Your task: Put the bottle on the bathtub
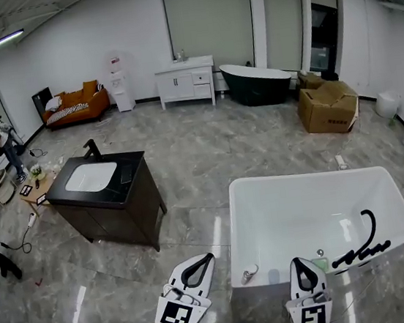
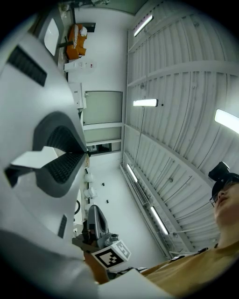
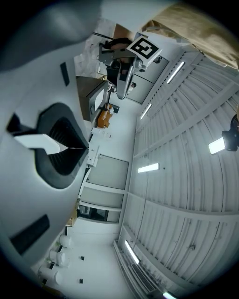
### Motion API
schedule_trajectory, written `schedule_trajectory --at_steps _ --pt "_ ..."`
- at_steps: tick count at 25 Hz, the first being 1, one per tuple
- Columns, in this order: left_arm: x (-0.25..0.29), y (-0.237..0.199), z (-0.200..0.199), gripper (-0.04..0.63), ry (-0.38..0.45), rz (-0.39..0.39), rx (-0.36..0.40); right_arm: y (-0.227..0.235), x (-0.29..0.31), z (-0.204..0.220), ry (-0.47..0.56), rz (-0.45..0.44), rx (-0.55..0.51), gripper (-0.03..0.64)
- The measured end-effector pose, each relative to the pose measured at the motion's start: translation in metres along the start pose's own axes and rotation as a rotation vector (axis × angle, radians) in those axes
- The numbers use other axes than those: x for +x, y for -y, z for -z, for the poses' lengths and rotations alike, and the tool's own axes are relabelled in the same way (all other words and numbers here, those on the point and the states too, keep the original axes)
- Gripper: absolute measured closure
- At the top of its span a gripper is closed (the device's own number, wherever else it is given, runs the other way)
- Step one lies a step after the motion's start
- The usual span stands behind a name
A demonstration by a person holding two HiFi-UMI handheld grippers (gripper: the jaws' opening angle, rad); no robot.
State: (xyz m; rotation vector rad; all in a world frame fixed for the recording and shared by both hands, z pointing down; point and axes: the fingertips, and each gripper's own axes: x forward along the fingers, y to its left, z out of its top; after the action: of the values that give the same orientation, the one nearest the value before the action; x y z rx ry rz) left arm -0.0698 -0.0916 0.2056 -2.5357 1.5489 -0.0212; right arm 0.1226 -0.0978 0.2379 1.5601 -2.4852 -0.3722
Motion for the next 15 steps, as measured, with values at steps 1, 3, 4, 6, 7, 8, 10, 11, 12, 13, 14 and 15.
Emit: schedule_trajectory --at_steps 1,3,4,6,7,8,10,11,12,13,14,15 --pt "-0.003 -0.002 0.000 0.588 -0.006 -0.011 0.002 0.003 0.000 -0.001 0.002 -0.001 0.000 0.611" --pt "-0.007 -0.005 0.000 0.588 -0.016 -0.031 0.011 0.008 0.000 -0.003 0.005 -0.001 0.009 0.611" --pt "-0.009 -0.006 0.001 0.588 -0.021 -0.038 0.015 0.010 0.000 -0.003 0.005 -0.002 0.011 0.611" --pt "-0.010 -0.005 0.003 0.588 -0.031 -0.048 0.014 0.014 -0.001 -0.003 0.005 -0.008 0.007 0.611" --pt "-0.010 -0.004 0.003 0.588 -0.033 -0.052 0.010 0.017 -0.002 -0.003 0.005 -0.011 0.005 0.611" --pt "-0.011 -0.002 0.003 0.588 -0.034 -0.056 0.004 0.019 -0.004 -0.002 0.003 -0.012 0.003 0.611" --pt "-0.012 0.003 0.003 0.588 -0.033 -0.065 -0.009 0.024 -0.008 0.001 -0.001 -0.014 0.000 0.611" --pt "-0.013 0.004 0.004 0.588 -0.034 -0.068 -0.006 0.025 -0.009 0.002 0.000 -0.013 0.002 0.611" --pt "-0.012 0.005 0.005 0.588 -0.035 -0.069 -0.001 0.025 -0.009 0.004 0.003 -0.012 0.008 0.611" --pt "-0.012 0.006 0.006 0.588 -0.036 -0.066 0.001 0.025 -0.009 0.005 0.006 -0.012 0.013 0.611" --pt "-0.011 0.008 0.008 0.588 -0.035 -0.063 -0.001 0.024 -0.008 0.006 0.007 -0.013 0.015 0.611" --pt "-0.010 0.009 0.009 0.588 -0.032 -0.060 -0.002 0.024 -0.006 0.008 0.004 -0.016 0.015 0.611"
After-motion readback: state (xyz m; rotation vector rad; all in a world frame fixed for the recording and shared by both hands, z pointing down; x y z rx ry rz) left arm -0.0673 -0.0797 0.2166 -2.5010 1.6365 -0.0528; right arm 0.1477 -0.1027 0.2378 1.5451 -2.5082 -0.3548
